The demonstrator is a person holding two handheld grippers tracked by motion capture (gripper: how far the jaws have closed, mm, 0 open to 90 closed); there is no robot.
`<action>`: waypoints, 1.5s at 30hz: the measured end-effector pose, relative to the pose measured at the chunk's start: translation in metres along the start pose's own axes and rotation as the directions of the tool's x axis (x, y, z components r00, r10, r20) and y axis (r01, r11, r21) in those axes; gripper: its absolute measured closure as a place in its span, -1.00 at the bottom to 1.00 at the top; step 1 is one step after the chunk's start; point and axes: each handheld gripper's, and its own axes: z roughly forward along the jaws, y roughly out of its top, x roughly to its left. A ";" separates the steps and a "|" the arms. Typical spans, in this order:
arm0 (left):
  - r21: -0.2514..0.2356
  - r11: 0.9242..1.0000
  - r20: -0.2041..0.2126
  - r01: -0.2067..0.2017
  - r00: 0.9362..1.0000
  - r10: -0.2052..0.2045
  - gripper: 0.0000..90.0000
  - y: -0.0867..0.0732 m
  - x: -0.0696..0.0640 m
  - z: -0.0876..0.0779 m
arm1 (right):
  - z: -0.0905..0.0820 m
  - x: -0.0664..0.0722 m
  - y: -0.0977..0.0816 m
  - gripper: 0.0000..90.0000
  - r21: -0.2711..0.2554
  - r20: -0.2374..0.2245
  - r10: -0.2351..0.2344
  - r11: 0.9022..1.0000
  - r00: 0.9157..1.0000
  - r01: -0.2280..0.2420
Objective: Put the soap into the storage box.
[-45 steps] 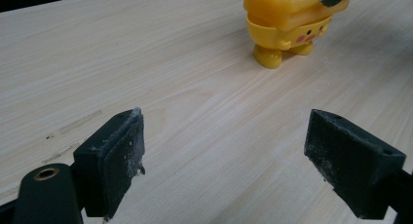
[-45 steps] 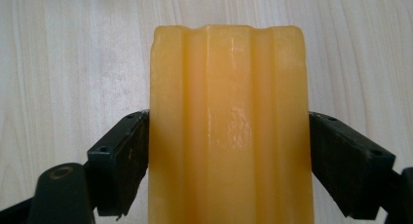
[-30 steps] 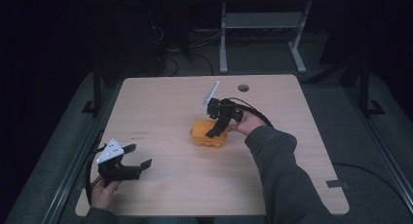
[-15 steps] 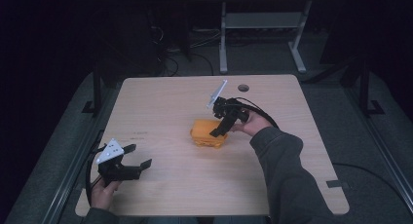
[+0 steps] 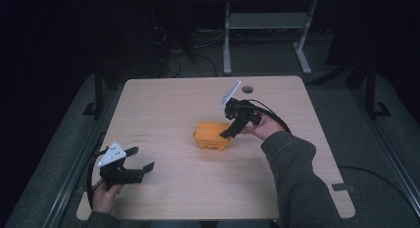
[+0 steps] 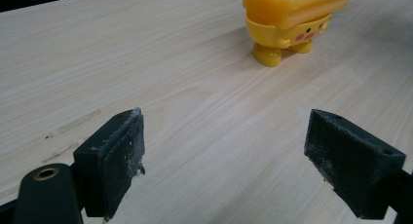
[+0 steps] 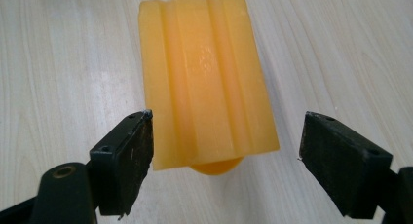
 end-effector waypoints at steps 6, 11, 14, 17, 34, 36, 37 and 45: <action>0.002 1.000 0.000 -0.003 1.000 0.003 -0.69 0.000 0.000 0.000 | -0.004 0.000 -0.006 -0.56 -0.007 0.001 0.016 1.000 1.000 -0.016; 0.001 1.000 -0.001 -0.003 1.000 0.003 -0.69 0.000 0.000 0.000 | -0.006 0.000 -0.010 -0.56 -0.013 -0.001 0.016 1.000 1.000 -0.016; 0.001 1.000 -0.001 -0.005 1.000 0.005 -0.69 0.000 0.000 0.000 | -0.008 0.000 -0.011 -0.56 -0.013 0.004 0.017 1.000 1.000 -0.017; 0.001 1.000 -0.001 -0.002 1.000 0.002 -0.69 0.000 0.000 0.000 | -0.011 0.001 -0.012 -0.56 -0.013 0.007 0.016 1.000 1.000 -0.016; 0.003 1.000 -0.001 -0.007 1.000 0.007 -0.69 0.000 0.000 0.000 | -0.022 0.003 -0.030 -0.54 -0.010 0.021 0.047 0.999 0.999 -0.047; 0.004 1.000 -0.001 -0.007 1.000 0.007 -0.69 0.000 0.000 0.000 | -0.022 0.003 -0.033 -0.54 -0.007 0.017 0.051 0.999 0.999 -0.051; 0.006 1.000 -0.001 -0.008 1.000 0.008 -0.69 0.000 0.000 0.000 | -0.022 0.003 -0.034 -0.54 -0.007 0.018 0.051 0.999 0.999 -0.051; 0.005 1.000 -0.001 -0.008 1.000 0.008 -0.69 0.000 0.000 0.000 | -0.025 0.003 -0.046 -0.53 -0.002 0.024 0.075 0.997 0.997 -0.075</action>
